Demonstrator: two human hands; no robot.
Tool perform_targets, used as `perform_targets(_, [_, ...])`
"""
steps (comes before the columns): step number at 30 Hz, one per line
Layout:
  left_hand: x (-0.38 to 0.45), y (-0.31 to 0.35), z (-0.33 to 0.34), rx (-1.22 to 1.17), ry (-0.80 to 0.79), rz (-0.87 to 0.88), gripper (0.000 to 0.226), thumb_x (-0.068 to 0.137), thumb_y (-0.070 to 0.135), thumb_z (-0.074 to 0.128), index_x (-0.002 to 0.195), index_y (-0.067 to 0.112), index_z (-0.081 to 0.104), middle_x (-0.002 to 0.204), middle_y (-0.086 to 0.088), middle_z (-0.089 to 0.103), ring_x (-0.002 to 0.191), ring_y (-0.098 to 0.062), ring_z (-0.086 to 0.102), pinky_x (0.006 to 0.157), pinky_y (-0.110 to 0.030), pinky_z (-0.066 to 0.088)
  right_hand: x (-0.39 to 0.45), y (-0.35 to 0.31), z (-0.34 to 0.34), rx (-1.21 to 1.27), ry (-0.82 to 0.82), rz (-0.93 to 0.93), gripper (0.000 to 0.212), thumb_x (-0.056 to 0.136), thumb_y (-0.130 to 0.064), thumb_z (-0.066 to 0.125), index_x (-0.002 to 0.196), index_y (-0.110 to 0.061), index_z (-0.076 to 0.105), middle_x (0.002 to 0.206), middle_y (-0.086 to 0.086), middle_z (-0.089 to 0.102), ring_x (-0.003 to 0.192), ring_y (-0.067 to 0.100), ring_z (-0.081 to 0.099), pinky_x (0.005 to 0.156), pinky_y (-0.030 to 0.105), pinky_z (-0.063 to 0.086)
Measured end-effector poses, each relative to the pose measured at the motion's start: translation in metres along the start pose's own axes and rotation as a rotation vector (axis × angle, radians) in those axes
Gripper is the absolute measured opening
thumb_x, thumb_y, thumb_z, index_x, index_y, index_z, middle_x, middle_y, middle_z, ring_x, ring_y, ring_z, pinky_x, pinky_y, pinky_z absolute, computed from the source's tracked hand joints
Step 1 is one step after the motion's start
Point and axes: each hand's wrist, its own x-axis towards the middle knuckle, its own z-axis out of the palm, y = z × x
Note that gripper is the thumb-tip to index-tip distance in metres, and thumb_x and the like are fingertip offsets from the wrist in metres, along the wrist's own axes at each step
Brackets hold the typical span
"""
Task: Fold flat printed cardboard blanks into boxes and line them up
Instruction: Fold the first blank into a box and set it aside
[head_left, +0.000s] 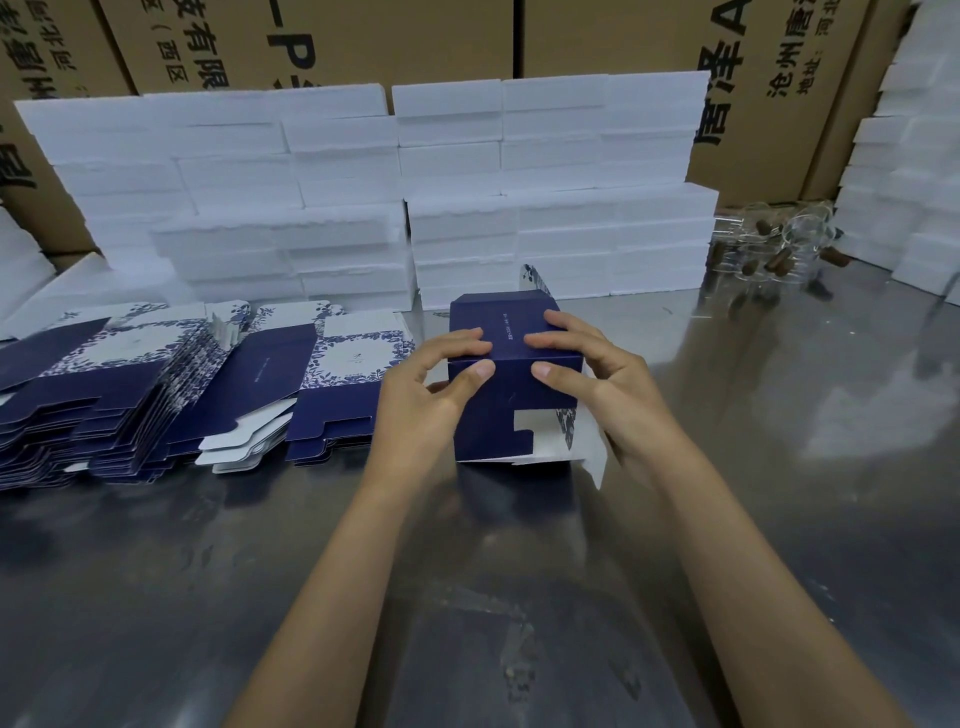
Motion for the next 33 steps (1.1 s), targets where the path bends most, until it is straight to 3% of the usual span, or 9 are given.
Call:
perform_targets(5, [0.000,0.000,-0.002,0.008,0.012,0.001,0.014,0.091,0.005,0.070,0.100,0.015,0.074,0.120,0.006,0.070,0.116,0.002,0.060,0.085,-0.009,0.046,0.003,0.005,-0.002,0.021,0.021,-0.019,0.023,0.087,-0.006,0.077,0.089,-0.028,0.083,0.136,-0.016,0.064,0.131,0.005,0.056,0.112,0.044,0.047])
perform_targets(11, [0.000,0.000,-0.004,-0.022,-0.048,0.003,0.018,0.096,0.000,0.059,0.094,0.017,0.066,0.124,0.008,0.067,0.121,-0.001,0.057,0.086,-0.009,0.046,0.004,0.005,-0.011,0.123,-0.049,0.034,0.026,0.088,-0.002,0.073,0.098,-0.024,0.082,0.139,-0.020,0.062,0.131,-0.001,0.054,0.105,0.032,0.050])
perform_targets(16, [0.001,0.000,-0.003,0.029,-0.059,0.026,0.026,0.100,-0.002,0.052,0.094,0.020,0.065,0.125,0.009,0.065,0.125,-0.004,0.055,0.091,-0.010,0.044,0.004,0.006,-0.011,0.089,0.003,0.001,0.026,0.085,-0.001,0.074,0.088,-0.025,0.083,0.135,-0.019,0.065,0.126,-0.004,0.057,0.099,0.024,0.047])
perform_targets(21, [0.000,-0.001,-0.006,0.036,-0.141,0.023,0.022,0.087,0.008,0.070,0.094,0.028,0.062,0.141,0.014,0.054,0.136,-0.001,0.044,0.099,-0.019,0.040,0.004,0.005,-0.014,0.150,-0.032,0.029,0.027,0.087,0.001,0.073,0.091,-0.025,0.083,0.141,-0.018,0.062,0.131,-0.002,0.055,0.105,0.030,0.047])
perform_targets(23, [-0.004,-0.004,-0.002,0.293,-0.127,0.163,0.024,0.076,0.029,0.077,0.093,0.032,0.061,0.155,0.018,0.035,0.149,-0.003,0.021,0.114,-0.026,0.024,0.004,0.005,-0.012,0.119,-0.012,0.023,0.029,0.087,-0.001,0.073,0.091,-0.028,0.082,0.147,-0.015,0.056,0.134,-0.004,0.050,0.108,0.032,0.046])
perform_targets(26, [-0.007,-0.012,0.005,0.696,-0.204,0.436,0.043,0.067,0.056,0.077,0.098,0.031,0.061,0.165,0.015,0.015,0.155,-0.012,-0.004,0.117,-0.041,0.012,0.003,0.005,-0.011,0.089,0.026,0.027,0.032,0.088,-0.002,0.073,0.090,-0.033,0.082,0.154,-0.011,0.047,0.139,-0.002,0.046,0.113,0.035,0.044])
perform_targets(30, [-0.010,-0.021,0.012,0.788,-0.225,0.439,0.056,0.068,0.053,0.082,0.108,0.026,0.054,0.163,0.006,0.024,0.154,-0.019,0.008,0.117,-0.047,0.024,0.003,0.004,-0.013,0.145,-0.046,0.001,0.028,0.094,-0.003,0.065,0.093,-0.026,0.082,0.132,-0.019,0.066,0.125,0.005,0.062,0.101,0.029,0.050])
perform_targets(33, [-0.009,-0.026,0.012,0.792,-0.140,0.464,0.044,0.075,0.036,0.081,0.106,0.022,0.053,0.153,0.001,0.040,0.149,-0.024,0.023,0.115,-0.048,0.031,0.005,0.003,-0.018,0.116,-0.053,0.064,0.021,0.097,-0.022,0.062,0.107,-0.022,0.080,0.142,-0.015,0.061,0.131,0.007,0.056,0.104,0.033,0.047])
